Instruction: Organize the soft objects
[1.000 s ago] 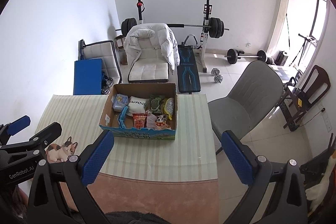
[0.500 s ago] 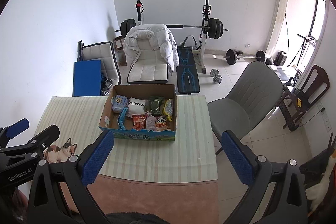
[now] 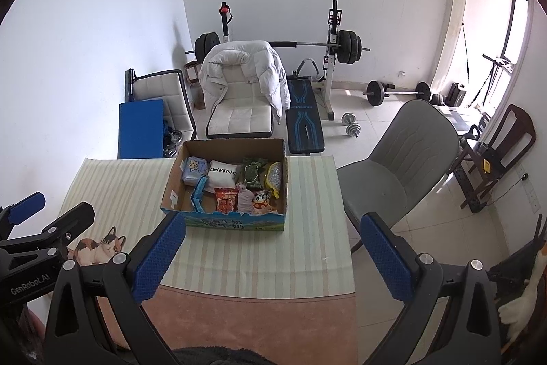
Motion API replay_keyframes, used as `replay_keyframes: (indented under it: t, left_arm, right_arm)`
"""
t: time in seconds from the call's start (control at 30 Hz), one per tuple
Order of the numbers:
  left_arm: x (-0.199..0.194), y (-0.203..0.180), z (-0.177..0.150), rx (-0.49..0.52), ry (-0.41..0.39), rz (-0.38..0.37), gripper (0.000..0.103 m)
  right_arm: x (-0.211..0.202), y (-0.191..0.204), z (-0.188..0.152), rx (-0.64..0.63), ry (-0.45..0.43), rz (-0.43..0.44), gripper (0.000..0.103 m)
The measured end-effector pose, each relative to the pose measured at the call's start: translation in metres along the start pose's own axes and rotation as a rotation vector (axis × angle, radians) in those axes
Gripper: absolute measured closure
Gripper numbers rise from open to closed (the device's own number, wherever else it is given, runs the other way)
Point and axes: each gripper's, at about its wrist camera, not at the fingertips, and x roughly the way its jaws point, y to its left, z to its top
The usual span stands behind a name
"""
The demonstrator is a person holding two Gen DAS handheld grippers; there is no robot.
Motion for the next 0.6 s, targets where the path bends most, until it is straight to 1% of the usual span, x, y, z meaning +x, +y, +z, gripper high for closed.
replay_keyframes:
  t: [0.6]
  left_arm:
    - [0.0016,-0.0006,0.0020,0.008,-0.001,0.004,0.000]
  right_arm:
    - [-0.0030,-0.0039,-0.0007,0.002,-0.008,-0.009,0.000]
